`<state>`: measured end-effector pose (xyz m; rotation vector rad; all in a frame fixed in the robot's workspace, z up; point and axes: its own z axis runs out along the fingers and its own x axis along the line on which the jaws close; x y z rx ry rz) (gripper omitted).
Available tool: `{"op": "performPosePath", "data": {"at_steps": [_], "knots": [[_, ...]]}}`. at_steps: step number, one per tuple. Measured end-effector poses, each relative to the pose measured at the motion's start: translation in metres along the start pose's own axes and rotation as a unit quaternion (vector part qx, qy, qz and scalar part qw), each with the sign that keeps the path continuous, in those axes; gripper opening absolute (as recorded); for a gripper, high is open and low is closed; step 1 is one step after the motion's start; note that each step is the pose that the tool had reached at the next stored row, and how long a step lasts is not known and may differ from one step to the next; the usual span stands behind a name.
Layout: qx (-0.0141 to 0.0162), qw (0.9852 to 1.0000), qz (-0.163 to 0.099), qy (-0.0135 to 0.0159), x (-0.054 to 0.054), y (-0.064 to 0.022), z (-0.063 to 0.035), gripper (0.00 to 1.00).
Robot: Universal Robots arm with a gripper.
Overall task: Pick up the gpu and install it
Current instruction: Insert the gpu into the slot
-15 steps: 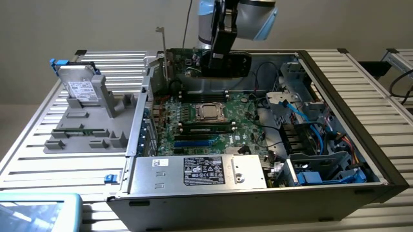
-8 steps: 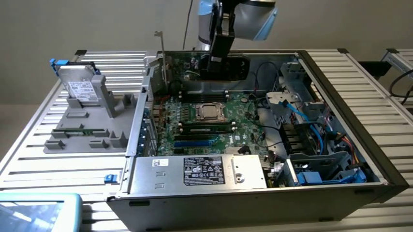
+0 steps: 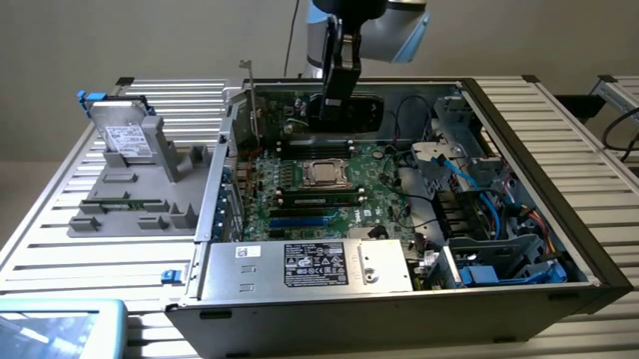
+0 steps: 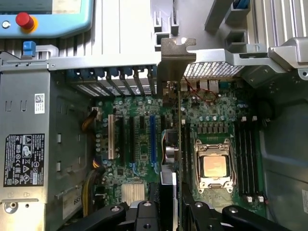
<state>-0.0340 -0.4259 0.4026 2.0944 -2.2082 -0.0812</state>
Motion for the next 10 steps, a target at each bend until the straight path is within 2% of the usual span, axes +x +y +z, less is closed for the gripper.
{"op": "performPosePath", "data": {"at_steps": [7,10], "knots": [[0.0012,1.0,-0.002,0.0001,0.0021,0.0046,0.0048,0.28],[0.0036,1.0,-0.003,0.0001,0.0028,0.0063,0.0084,0.28]]}}
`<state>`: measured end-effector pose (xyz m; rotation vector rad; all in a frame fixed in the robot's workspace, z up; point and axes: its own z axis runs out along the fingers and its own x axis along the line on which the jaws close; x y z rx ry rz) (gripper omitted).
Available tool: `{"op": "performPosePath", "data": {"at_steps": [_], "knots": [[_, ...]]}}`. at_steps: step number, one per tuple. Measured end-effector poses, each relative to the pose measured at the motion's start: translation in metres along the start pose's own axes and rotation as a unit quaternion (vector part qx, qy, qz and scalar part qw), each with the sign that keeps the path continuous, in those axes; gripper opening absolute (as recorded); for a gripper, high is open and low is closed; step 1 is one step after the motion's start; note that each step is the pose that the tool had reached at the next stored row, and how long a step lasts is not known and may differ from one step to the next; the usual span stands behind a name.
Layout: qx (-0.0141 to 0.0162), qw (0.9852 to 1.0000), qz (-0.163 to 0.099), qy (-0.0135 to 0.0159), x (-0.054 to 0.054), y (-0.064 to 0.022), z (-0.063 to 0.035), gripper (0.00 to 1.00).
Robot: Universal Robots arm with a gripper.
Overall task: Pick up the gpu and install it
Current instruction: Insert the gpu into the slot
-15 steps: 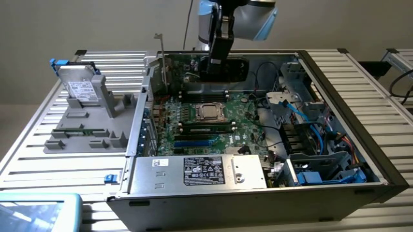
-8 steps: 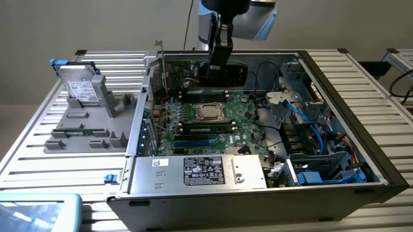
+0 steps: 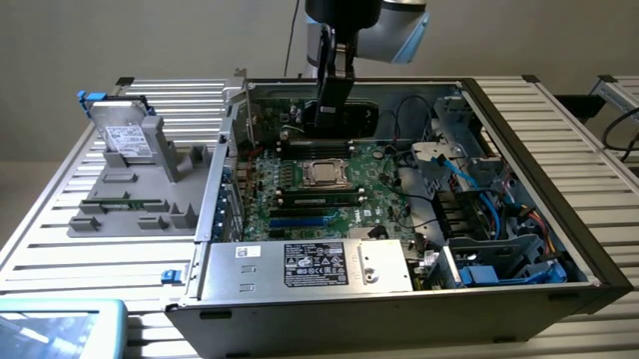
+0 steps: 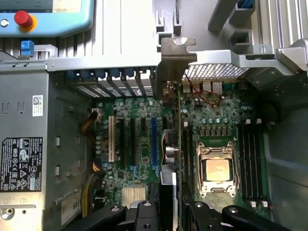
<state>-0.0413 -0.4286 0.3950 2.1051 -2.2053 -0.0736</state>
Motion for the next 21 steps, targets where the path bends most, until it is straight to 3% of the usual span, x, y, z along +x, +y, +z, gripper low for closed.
{"op": "performPosePath", "data": {"at_steps": [3,5,12,21], "knots": [[0.0037,1.0,0.0,-0.0005,0.0,0.0001,0.004,0.28],[0.0043,1.0,0.0,-0.0005,0.0,-0.0001,0.0077,0.28],[0.0044,1.0,0.0,-0.0005,0.002,0.0004,0.0205,0.28],[0.0044,1.0,0.0,-0.0002,0.004,0.0071,0.0329,0.28]]}}
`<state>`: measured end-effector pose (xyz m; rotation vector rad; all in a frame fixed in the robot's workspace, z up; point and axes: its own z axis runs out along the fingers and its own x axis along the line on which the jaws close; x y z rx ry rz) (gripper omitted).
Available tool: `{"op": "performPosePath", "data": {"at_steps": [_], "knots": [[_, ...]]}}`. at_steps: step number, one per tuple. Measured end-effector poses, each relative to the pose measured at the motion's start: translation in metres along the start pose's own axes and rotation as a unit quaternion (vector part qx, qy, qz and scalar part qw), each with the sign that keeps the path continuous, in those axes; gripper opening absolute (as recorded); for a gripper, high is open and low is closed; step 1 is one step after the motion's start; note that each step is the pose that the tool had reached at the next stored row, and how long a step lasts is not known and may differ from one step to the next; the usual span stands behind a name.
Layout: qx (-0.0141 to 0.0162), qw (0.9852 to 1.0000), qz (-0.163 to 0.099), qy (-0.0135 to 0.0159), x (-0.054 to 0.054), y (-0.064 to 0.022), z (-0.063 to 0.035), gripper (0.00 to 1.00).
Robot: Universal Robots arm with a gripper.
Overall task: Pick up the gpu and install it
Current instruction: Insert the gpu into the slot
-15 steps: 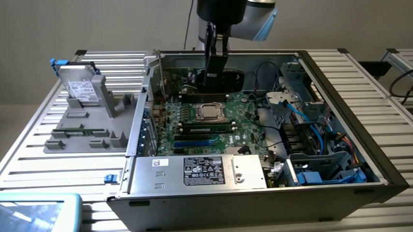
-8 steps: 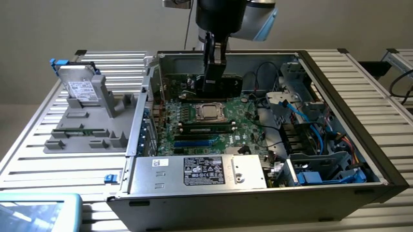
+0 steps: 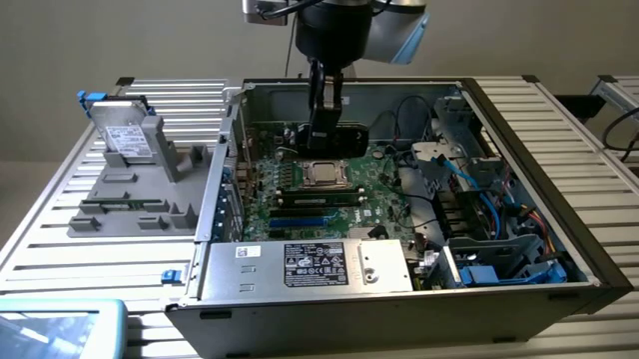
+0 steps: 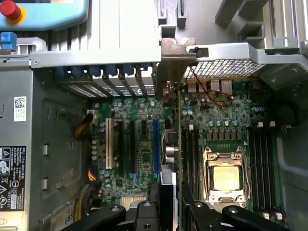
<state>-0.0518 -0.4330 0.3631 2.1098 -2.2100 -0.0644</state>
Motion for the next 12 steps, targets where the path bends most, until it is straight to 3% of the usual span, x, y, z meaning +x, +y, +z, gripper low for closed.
{"op": "performPosePath", "data": {"at_steps": [12], "knots": [[-0.0002,1.0,0.0,0.0042,-0.0002,0.0,0.0081,0.28]]}}
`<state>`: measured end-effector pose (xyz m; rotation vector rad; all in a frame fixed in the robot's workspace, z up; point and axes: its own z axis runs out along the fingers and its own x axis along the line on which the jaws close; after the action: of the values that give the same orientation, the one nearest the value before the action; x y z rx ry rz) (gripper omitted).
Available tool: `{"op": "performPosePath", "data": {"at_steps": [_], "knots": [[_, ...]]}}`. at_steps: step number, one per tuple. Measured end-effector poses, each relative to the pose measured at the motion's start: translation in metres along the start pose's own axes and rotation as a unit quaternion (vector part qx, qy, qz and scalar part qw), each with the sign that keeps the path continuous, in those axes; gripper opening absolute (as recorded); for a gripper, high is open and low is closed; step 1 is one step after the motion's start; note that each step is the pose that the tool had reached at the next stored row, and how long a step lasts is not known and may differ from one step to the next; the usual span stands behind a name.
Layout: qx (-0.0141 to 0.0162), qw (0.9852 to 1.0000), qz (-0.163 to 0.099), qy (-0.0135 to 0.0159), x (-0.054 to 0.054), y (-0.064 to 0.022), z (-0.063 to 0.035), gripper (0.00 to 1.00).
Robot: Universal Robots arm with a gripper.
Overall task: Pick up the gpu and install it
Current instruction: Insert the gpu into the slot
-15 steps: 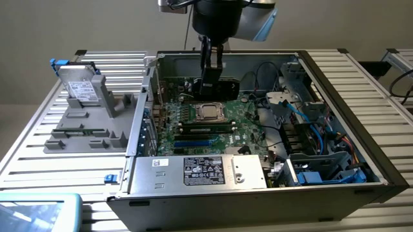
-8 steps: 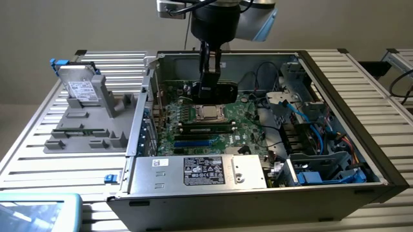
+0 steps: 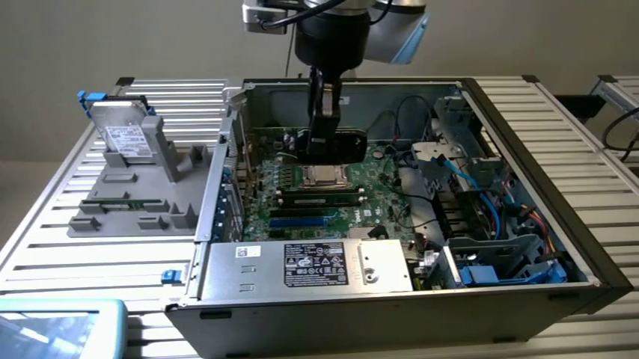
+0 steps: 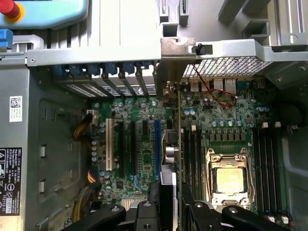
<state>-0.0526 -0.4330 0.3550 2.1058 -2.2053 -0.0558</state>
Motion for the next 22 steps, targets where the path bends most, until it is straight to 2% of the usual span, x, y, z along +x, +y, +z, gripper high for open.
{"op": "performPosePath", "data": {"at_steps": [9,22], "knots": [[-0.0005,1.0,0.0,0.0013,0.0,0.0011,0.0042,0.28],[-0.0013,1.0,-0.002,0.0015,0.009,0.0013,0.0213,0.28]]}}
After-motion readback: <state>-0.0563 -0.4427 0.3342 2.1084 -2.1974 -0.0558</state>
